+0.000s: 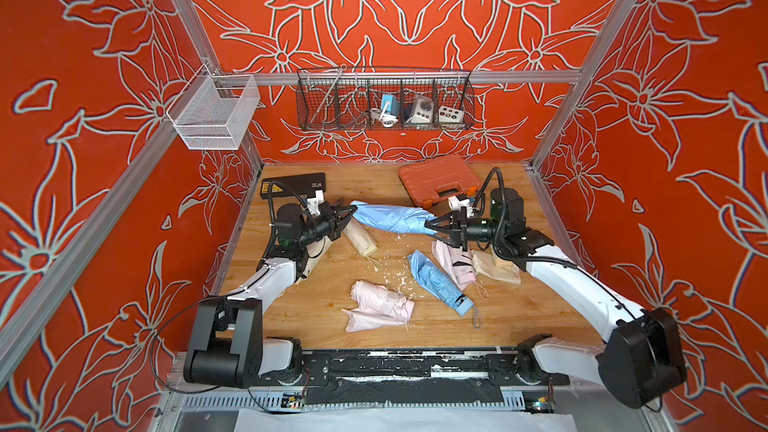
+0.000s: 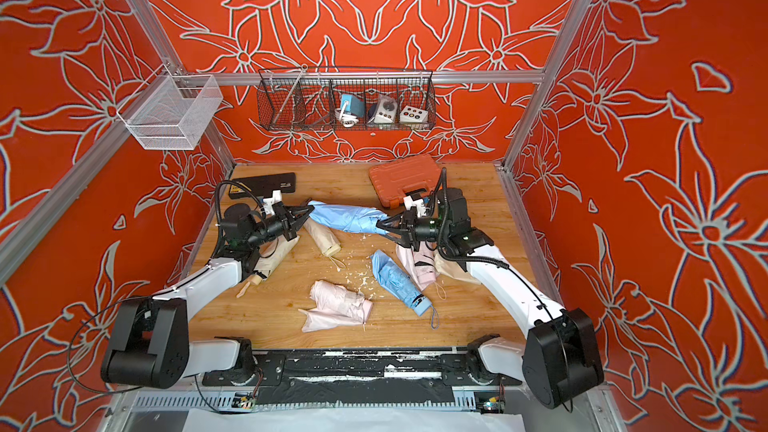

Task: Take umbrellas out of sleeves
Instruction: Take out the umbrella from the umbrella sleeve, then place the umbrella at the center of the board, then place the umbrella sleeve at the center of the board.

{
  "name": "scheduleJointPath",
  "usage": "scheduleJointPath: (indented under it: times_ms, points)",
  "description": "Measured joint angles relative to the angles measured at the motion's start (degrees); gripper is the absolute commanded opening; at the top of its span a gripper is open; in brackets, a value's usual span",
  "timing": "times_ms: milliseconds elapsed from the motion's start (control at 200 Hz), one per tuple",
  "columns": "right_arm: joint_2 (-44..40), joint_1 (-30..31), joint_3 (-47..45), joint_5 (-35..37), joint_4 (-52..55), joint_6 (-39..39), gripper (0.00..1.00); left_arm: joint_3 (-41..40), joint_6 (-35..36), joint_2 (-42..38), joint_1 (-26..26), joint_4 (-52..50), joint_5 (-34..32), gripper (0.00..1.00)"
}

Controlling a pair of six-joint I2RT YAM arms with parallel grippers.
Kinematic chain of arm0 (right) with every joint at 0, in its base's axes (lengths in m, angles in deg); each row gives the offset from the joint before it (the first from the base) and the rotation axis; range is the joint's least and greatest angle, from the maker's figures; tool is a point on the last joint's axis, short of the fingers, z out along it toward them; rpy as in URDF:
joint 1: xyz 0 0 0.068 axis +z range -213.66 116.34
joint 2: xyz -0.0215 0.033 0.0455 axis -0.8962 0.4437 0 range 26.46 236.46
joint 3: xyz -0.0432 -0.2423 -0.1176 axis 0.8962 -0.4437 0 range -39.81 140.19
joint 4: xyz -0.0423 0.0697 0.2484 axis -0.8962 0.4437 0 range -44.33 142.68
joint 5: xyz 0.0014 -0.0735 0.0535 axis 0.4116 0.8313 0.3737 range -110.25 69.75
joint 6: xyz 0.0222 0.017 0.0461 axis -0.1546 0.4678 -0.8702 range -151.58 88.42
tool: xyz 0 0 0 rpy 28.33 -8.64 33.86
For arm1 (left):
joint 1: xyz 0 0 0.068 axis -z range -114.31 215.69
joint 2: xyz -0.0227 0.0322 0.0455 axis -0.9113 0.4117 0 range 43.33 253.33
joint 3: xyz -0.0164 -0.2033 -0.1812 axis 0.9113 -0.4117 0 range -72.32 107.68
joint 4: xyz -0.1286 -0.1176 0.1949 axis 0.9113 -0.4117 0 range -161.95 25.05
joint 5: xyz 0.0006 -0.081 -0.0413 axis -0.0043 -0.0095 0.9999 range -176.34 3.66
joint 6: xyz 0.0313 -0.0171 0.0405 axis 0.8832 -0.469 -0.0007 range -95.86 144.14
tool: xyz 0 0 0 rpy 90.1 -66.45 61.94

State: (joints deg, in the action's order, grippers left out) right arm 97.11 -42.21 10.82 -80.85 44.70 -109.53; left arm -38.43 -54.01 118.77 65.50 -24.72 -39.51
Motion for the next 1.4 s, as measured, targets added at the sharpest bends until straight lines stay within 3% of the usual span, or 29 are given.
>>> scheduleJointPath:
  times_ms: [315, 500, 851, 1171, 1401]
  points:
    - [-1.2, -3.5, 4.8, 3.6, 16.1, 10.0, 0.00, -7.7, -4.5, 0.7, -7.9, 6.1, -2.6, 0.00]
    - [-3.1, -4.4, 11.6, 8.6, 23.5, 16.4, 0.00, -7.4, -2.5, 1.4, -8.3, 4.1, -2.1, 0.00]
    - [2.3, -4.4, 11.6, 7.8, 11.2, 10.7, 0.00, 3.9, 2.8, 9.2, -1.4, 1.1, -1.3, 0.00]
    - [10.2, -4.4, 11.6, 6.5, 2.7, 7.3, 0.00, 11.9, 2.8, 24.7, 5.2, 3.6, -0.9, 0.00]
    - [16.5, -4.4, 11.6, 6.3, -4.5, 5.1, 0.00, 16.5, 0.9, 35.8, 6.2, 9.4, -0.3, 0.00]
